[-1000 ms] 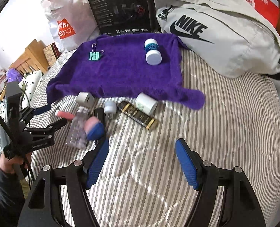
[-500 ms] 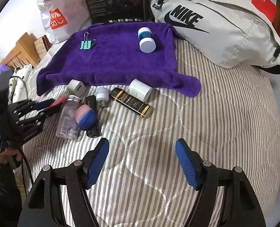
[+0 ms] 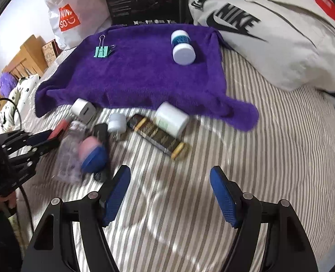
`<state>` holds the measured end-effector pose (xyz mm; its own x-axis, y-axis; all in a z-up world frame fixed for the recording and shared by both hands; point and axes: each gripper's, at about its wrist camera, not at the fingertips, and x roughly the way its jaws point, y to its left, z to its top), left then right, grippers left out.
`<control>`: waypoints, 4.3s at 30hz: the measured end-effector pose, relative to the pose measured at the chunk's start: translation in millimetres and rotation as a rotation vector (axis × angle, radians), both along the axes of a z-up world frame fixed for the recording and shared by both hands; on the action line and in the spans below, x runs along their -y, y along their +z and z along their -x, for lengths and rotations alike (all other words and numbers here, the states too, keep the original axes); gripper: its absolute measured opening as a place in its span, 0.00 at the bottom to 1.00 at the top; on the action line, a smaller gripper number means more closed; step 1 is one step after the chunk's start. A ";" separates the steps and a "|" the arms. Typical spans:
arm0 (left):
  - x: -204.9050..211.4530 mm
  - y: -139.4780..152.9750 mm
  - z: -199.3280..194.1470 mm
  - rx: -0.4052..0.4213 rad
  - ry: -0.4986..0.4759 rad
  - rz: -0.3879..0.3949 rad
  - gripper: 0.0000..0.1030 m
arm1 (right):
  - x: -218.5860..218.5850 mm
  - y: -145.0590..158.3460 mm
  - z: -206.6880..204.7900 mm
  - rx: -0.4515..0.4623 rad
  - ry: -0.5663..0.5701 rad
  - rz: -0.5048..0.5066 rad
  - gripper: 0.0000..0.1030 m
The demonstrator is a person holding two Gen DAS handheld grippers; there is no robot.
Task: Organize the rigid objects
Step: 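Grasp the pink tube with the left gripper while the right gripper grasps the black-gold Grand Reserve box, then carry the pink tube onto the towel with the left gripper while the right gripper places the box there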
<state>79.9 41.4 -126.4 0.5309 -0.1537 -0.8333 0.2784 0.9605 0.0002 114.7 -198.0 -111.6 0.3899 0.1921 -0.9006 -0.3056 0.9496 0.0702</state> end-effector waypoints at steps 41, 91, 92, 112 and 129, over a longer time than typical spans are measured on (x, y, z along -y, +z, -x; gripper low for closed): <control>-11.8 1.8 20.4 -0.020 0.127 -0.041 0.16 | -8.9 -21.6 33.8 0.008 0.125 0.097 0.23; -30.9 62.7 -21.0 0.038 0.179 0.028 0.15 | -4.1 42.0 -17.3 0.081 0.117 -0.092 0.23; -31.8 63.6 -24.3 0.037 0.179 0.029 0.15 | -5.3 42.7 -21.4 0.082 0.120 -0.093 0.23; -35.3 48.0 -105.9 -0.003 0.220 0.036 0.15 | -18.6 14.7 -117.7 0.031 0.155 -0.046 0.23; -47.0 28.8 -146.0 -0.052 0.268 0.042 0.15 | -34.3 -14.6 -132.9 -0.010 0.199 -0.002 0.23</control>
